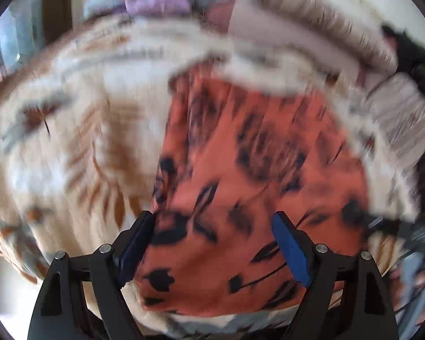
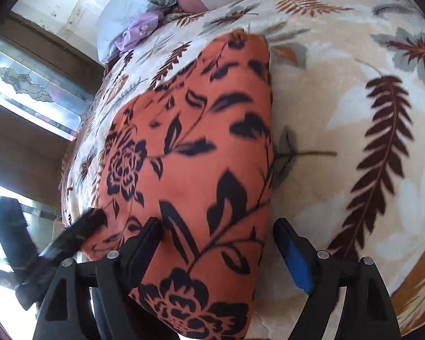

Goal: Fold small clothes

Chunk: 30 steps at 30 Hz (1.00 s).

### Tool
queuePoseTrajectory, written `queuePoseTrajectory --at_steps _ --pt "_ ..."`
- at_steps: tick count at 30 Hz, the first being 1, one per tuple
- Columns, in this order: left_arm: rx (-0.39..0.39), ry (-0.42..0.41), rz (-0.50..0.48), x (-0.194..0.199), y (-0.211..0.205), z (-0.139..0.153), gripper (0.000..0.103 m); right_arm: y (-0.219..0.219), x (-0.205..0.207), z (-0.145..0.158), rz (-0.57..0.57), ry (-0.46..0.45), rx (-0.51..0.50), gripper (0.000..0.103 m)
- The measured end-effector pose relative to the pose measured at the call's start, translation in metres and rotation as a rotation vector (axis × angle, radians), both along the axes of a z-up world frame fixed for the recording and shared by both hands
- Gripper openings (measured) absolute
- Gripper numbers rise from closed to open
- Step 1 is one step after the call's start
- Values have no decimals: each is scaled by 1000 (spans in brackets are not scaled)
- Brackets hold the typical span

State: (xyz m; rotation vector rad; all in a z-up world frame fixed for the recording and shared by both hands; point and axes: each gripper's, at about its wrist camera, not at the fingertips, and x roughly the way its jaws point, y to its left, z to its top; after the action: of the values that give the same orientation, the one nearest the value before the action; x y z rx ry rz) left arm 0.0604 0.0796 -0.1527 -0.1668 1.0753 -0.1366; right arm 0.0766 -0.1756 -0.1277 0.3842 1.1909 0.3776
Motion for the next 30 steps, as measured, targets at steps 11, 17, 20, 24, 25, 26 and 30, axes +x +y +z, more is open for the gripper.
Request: queuePoseTrajectory --at_steps 11,17,20,24,25,26,30 --pt "-44 -55 -20 -7 5 -2 89 -79 -30 30 -198 -38 70 83" --pt "-63 -43 -19 -8 9 -2 89 -106 -55 51 -258 -81 93 83" --pt "-56 -51 -25 -10 9 -3 89 -112 -67 47 -274 -76 130 83" --pt "-49 -38 -16 -13 7 0 89 -108 -86 34 -283 -59 185 83" --pt "-48 -31 -11 -13 7 1 89 -107 -90 33 -276 -57 189 83" --pt "-49 -26 -7 -13 8 3 89 -105 -95 32 -267 -58 188 83" --pt "-60 -34 19 -15 10 16 89 -104 -107 35 -244 -85 171 83"
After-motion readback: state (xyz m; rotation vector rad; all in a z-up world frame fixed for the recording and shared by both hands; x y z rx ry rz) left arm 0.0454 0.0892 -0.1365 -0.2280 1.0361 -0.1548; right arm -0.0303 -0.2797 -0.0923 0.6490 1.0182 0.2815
